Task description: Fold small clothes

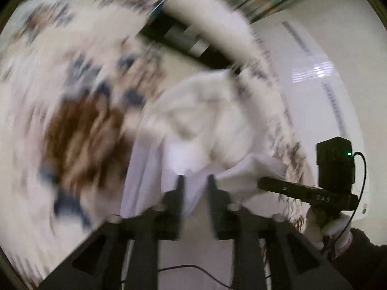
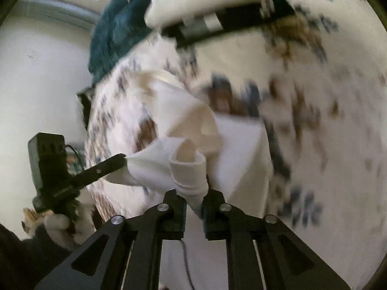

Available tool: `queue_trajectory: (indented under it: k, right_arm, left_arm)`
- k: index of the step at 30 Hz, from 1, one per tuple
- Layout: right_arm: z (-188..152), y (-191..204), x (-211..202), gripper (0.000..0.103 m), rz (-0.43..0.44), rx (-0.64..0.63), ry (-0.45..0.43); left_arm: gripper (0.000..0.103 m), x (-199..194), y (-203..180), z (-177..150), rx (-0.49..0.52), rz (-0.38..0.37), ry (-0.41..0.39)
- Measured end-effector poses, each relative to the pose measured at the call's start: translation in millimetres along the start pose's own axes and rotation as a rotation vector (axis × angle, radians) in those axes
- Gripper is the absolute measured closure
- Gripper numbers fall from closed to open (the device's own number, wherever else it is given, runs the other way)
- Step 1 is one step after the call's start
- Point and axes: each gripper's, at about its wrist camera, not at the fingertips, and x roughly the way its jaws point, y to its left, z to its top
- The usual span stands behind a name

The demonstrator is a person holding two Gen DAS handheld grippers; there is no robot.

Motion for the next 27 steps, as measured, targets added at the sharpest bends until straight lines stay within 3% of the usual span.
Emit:
queue_trajectory:
  k: [1, 3, 4, 6, 9, 10, 12, 17, 18, 19, 20, 21, 22, 24, 27]
  right_arm:
    - [-9.6, -2.9, 6.3, 0.081, -0.011, 0.004, 0.046]
    - [-28.9, -8.6, 14.7, 0.07, -0.044, 0.002, 0.121]
    - [-35.8, -11.5, 15.1, 0.067, -0.045, 0.004, 0.142]
    - [-45.6, -21.6, 9.3, 0.052, -0.06, 0.046, 0.151]
    - [-45.5, -39.0, -5.2, 0.049, -0.043, 0.132, 0.101]
    - [-42.8, -45.0, -9.8, 0.049, -0.039, 0.166, 0.073]
    - [-35.3, -55.2, -12.2, 0.046, -0.052, 0.228, 0.033]
    - [-29.6, -70.4, 11.7, 0.046, -0.097, 0.417, 0.042]
    - [-32.9, -73.9, 19.9, 0.046, -0.125, 0.462, 0.069]
    - [-35.9, -77.1, 28.3, 0.046, -0.134, 0.508, 0.093]
    - [-42.8, -82.9, 37.9, 0.046, -0.107, 0.576, 0.106]
    - [-47.8, -85.4, 43.4, 0.047, -0.09, 0.617, 0.108]
    - [-53.1, -87.5, 47.9, 0.05, -0.079, 0.648, 0.104]
    - [-61.1, -87.5, 49.6, 0.085, -0.096, 0.671, 0.088]
    - [-69.6, -85.5, 42.5, 0.095, -0.121, 0.68, 0.063]
  left_arm:
    - [0.068, 1.5, 8.8, -14.6, -0.041, 0.018, 0.038]
    - [0.061, -1.3, 25.5, -36.5, -0.12, 0.069, 0.089]
    - [0.061, -3.9, 31.8, -39.9, -0.149, 0.069, 0.093]
    - [0.054, -18.3, 40.7, -44.0, -0.207, 0.077, 0.07]
    - [0.049, -36.6, 47.3, -33.9, -0.267, 0.063, -0.003]
    - [0.042, -35.9, 49.2, -28.6, -0.279, 0.054, -0.015]
    - [0.041, -25.4, 51.7, -12.5, -0.292, 0.044, -0.033]
    - [0.042, 32.9, 57.5, 12.3, -0.264, 0.071, 0.055]
    - [0.044, 48.1, 55.8, 12.8, -0.252, 0.097, 0.083]
    - [0.055, 52.8, 55.1, 9.6, -0.247, 0.11, 0.095]
    - [0.068, 58.6, 53.2, 6.4, -0.243, 0.115, 0.113]
    - [0.094, 65.7, 49.0, 1.9, -0.233, 0.129, 0.143]
    - [0.095, 65.8, 45.2, -0.8, -0.221, 0.134, 0.141]
    - [0.096, 56.6, 35.7, -5.6, -0.204, 0.15, 0.11]
    - [0.097, 37.0, 22.5, -11.9, -0.215, 0.12, 0.086]
